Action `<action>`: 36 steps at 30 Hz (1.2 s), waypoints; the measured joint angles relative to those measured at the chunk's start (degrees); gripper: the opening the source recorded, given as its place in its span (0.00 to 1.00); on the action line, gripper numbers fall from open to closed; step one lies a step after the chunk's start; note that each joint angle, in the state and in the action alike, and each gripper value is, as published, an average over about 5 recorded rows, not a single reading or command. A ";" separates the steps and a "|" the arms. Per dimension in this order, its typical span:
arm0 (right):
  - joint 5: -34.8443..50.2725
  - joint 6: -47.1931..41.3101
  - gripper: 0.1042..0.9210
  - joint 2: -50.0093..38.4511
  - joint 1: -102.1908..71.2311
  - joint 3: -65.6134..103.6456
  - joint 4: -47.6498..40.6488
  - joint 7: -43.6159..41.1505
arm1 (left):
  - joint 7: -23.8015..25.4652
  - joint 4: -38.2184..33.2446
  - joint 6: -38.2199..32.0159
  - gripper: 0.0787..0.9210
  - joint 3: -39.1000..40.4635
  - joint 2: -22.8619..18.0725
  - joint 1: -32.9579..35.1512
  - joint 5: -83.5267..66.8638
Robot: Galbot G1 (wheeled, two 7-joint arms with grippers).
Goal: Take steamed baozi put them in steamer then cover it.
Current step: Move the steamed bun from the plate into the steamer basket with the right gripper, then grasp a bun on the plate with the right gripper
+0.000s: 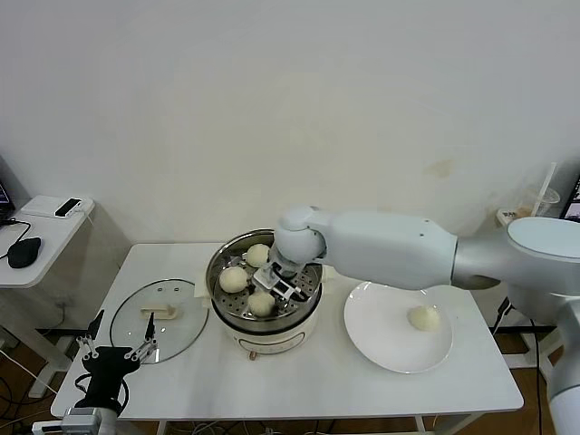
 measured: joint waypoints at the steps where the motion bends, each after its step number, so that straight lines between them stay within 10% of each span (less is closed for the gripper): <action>1: -0.09 0.32 0.74 -0.01 0.04 -0.04 0.00 0.07 | 0.00 0.02 0.00 0.88 0.00 0.01 -0.01 0.00; 20: 1.78 -1.85 0.88 -5.48 4.26 5.20 0.22 -0.67 | -0.03 0.22 0.00 0.88 0.34 1.01 -0.74 0.05; 36: 2.43 -13.57 0.88 -30.75 0.89 9.77 10.19 -3.89 | 0.05 0.81 0.15 0.88 2.16 2.92 -1.45 -0.44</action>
